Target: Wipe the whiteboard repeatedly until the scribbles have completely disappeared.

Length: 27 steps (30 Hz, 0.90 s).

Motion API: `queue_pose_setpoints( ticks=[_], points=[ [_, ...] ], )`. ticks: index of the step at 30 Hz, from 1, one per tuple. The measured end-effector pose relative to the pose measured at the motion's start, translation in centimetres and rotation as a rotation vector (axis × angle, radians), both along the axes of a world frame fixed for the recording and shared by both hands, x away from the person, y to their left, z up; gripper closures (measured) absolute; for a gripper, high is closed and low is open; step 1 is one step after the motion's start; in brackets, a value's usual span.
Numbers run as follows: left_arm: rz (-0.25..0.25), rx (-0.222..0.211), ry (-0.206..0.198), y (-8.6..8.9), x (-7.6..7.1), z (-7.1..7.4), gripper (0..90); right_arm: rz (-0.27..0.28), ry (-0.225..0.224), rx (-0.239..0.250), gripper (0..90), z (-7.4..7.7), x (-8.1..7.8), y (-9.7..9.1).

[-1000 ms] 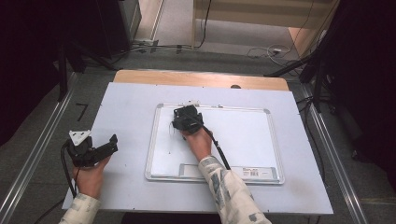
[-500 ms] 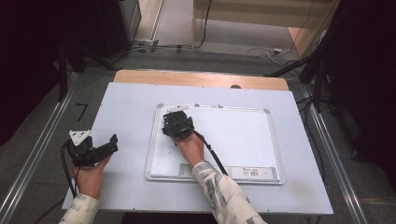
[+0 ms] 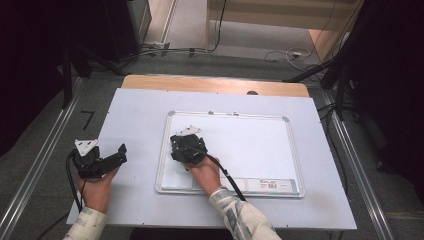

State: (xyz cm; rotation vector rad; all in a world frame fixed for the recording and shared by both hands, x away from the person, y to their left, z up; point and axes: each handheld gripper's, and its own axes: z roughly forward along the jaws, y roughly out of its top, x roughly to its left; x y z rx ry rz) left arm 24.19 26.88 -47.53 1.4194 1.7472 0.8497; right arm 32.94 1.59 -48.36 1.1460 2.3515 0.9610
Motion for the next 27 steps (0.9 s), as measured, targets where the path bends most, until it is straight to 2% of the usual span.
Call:
queue_pose_setpoints(
  ticks=[4,11,15,22,23,27],
  points=[
    [-0.005,0.006,0.0,-0.2,0.2,0.0,5.8,0.017,-0.008,-0.006,39.0,-0.1,-1.1,0.5],
    [-0.006,0.006,0.004,-0.2,0.2,0.0,5.9,0.018,-0.012,-0.004,39.0,-0.1,-1.1,0.6],
    [0.002,-0.001,-0.001,0.0,0.1,0.0,5.9,0.0,-0.007,0.005,38.9,-0.1,0.3,0.2],
    [0.007,-0.002,0.004,0.3,0.0,-0.1,5.8,-0.056,0.005,0.003,38.9,0.1,2.2,-1.6],
    [0.008,-0.001,0.004,0.3,0.0,-0.1,5.9,-0.077,0.006,0.001,38.9,0.2,2.9,-2.5],
    [0.01,-0.003,0.006,0.2,0.0,-0.1,5.8,-0.115,0.008,0.001,38.9,0.2,3.8,-4.2]
  ],
)
